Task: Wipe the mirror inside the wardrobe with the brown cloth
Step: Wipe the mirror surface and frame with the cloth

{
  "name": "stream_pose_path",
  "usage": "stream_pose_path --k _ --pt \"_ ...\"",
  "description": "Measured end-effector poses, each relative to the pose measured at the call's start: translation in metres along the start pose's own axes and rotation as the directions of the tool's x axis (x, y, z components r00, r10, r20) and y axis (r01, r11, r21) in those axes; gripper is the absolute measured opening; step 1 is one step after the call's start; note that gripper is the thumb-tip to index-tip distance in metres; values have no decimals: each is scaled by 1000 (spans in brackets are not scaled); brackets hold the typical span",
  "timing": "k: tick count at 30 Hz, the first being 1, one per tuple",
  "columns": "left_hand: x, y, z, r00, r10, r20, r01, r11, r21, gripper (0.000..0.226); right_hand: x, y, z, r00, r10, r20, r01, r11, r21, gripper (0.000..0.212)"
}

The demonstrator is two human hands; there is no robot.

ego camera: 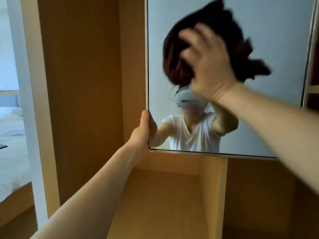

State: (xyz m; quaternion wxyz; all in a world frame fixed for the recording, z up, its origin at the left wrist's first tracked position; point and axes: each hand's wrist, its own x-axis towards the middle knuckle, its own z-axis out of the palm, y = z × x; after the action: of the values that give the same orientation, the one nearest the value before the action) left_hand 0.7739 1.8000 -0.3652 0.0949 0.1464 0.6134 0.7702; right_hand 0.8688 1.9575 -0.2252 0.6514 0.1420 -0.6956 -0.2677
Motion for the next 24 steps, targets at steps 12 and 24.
stream_pose_path --k 12,24 --pt "-11 1 -2 985 119 123 -123 992 26 45 -40 -63 15 876 -364 316 321 930 180 51" --pt "-5 2 -14 963 -14 271 87 962 -258 80 -56 -85 22 933 -201 297 173 978 116 48"
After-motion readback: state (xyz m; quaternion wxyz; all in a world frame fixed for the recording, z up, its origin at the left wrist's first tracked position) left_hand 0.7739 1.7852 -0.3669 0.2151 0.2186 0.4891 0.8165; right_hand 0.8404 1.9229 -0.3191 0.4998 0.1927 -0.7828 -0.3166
